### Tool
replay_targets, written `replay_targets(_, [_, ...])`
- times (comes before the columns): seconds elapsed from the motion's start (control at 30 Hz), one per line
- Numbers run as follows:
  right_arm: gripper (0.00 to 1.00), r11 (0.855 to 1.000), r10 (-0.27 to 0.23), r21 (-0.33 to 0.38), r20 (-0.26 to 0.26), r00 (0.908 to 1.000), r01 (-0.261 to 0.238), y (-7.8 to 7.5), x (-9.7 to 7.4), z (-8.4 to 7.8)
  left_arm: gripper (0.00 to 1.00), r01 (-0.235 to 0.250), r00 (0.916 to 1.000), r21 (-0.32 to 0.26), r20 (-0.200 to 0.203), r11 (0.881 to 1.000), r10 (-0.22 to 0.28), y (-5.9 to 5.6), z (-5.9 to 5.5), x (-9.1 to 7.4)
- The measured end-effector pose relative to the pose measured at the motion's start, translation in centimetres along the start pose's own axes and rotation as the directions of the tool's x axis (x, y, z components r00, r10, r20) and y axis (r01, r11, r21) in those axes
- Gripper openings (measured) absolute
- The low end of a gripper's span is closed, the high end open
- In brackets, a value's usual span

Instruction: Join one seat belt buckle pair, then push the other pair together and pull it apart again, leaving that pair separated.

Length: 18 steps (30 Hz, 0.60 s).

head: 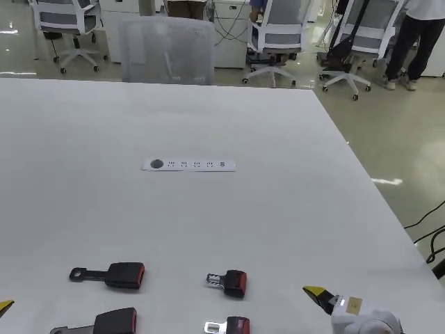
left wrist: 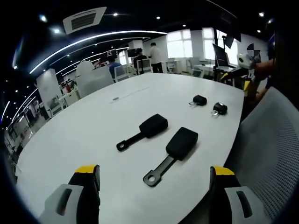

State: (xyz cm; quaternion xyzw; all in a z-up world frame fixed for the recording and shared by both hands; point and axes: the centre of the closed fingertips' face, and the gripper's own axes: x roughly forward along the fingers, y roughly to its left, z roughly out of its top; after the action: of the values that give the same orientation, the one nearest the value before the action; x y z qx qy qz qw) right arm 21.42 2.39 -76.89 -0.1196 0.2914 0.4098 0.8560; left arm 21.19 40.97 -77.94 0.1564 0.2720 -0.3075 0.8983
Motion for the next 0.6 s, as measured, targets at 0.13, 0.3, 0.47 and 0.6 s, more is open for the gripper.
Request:
replay_targets(0.13, [0.99, 1.000, 0.015, -0.022, -0.024, 0.9996, -0.015, 0.6, 0.3, -0.4, 0.99, -0.003, 1.0000, -0.003, 0.003, 1.000, 0.003, 0.1, 0.1, -0.1])
replay_targets(0.3, [0.99, 0.999, 0.035, -0.034, -0.041, 0.9985, -0.036, 1.5, 0.7, -0.6, 0.99, 0.015, 0.9999, 0.001, -0.007, 1.000, -0.015, -0.4, -0.1, 0.0])
replay_targets(0.47, [0.99, 0.998, 0.061, -0.025, -0.059, 0.9964, -0.062, 2.6, 1.1, -1.2, 0.98, 0.024, 0.9996, -0.014, -0.015, 1.000, -0.024, -0.4, -0.4, 0.1])
replay_targets(0.6, [0.98, 0.997, 0.066, -0.021, -0.064, 0.9957, -0.067, 2.8, 1.2, -1.6, 0.97, 0.019, 0.9998, -0.010, -0.011, 1.000, -0.019, -0.4, -0.3, 0.0])
